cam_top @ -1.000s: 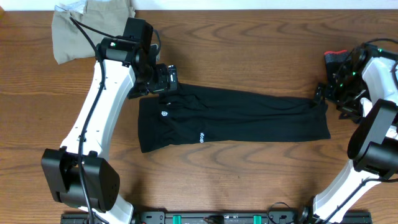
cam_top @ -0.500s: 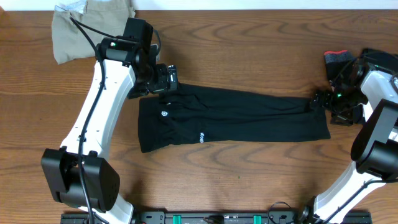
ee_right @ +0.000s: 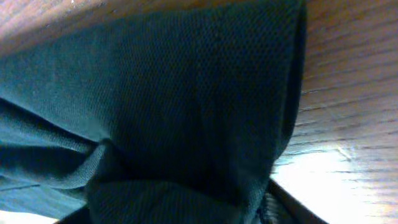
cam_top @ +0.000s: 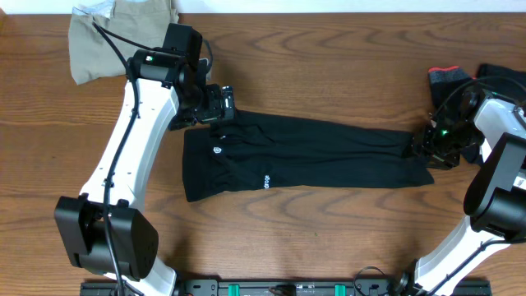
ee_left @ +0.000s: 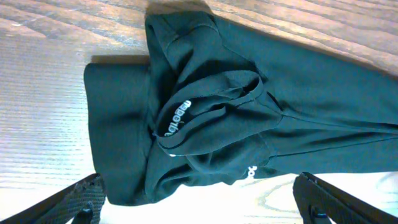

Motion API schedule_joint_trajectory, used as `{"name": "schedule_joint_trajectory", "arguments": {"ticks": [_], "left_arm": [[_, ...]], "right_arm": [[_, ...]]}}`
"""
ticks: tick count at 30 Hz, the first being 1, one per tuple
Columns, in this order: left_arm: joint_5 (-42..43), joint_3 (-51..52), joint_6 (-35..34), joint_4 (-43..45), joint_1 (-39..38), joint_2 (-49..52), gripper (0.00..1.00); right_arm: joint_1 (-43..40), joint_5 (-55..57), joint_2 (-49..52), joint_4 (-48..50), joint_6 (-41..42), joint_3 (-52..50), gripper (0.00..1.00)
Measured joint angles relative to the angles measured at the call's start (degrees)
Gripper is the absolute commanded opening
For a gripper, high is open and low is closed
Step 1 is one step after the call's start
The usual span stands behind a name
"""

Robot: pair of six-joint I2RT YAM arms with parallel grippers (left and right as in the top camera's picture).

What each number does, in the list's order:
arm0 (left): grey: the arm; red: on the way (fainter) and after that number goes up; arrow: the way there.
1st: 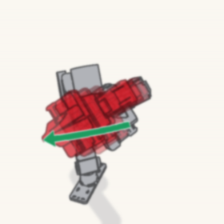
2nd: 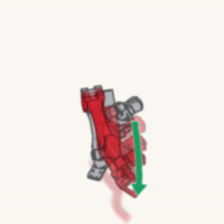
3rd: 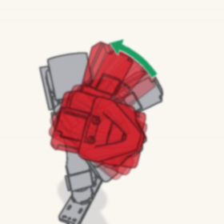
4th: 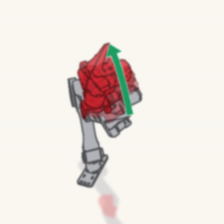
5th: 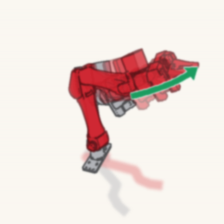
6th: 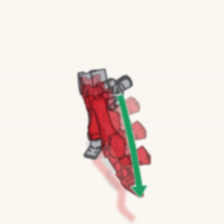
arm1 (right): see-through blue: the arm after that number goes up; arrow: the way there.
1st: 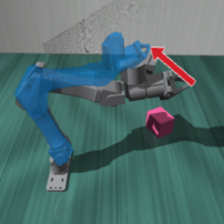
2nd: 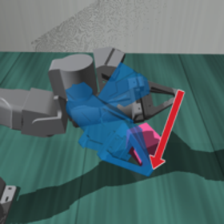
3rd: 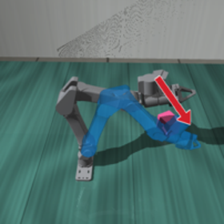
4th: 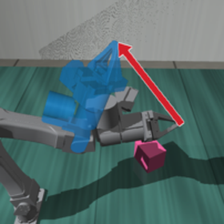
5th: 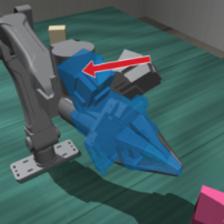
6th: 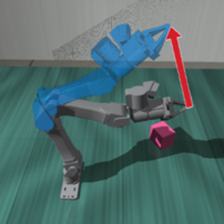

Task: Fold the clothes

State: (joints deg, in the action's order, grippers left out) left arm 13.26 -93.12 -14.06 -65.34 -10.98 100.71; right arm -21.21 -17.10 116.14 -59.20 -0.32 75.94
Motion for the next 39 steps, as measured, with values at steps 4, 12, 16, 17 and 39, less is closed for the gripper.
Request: {"name": "schedule_joint_trajectory", "arguments": {"ticks": [4,12,16,17,39], "left_arm": [[-0.15,0.0,0.0,0.0,0.0,0.02,0.98],[-0.15,0.0,0.0,-0.24,0.0,0.0,0.98],[-0.15,0.0,0.0,-0.24,0.0,0.0,0.98],[-0.15,0.0,0.0,-0.24,0.0,0.0,0.98],[-0.15,0.0,0.0,-0.22,0.0,0.0,0.98]], "right_arm": [[0.0,-0.85,0.26,-0.11,0.02,-0.07,0.17],[-0.72,-0.04,0.57,-3.23,3.34,1.95,0.01],[-1.18,0.81,0.63,-6.64,3.87,5.49,0.01],[-1.16,0.9,0.63,-7.34,3.98,6.34,0.01],[21.73,19.76,-5.95,-10.36,15.93,8.46,0.01]]}}
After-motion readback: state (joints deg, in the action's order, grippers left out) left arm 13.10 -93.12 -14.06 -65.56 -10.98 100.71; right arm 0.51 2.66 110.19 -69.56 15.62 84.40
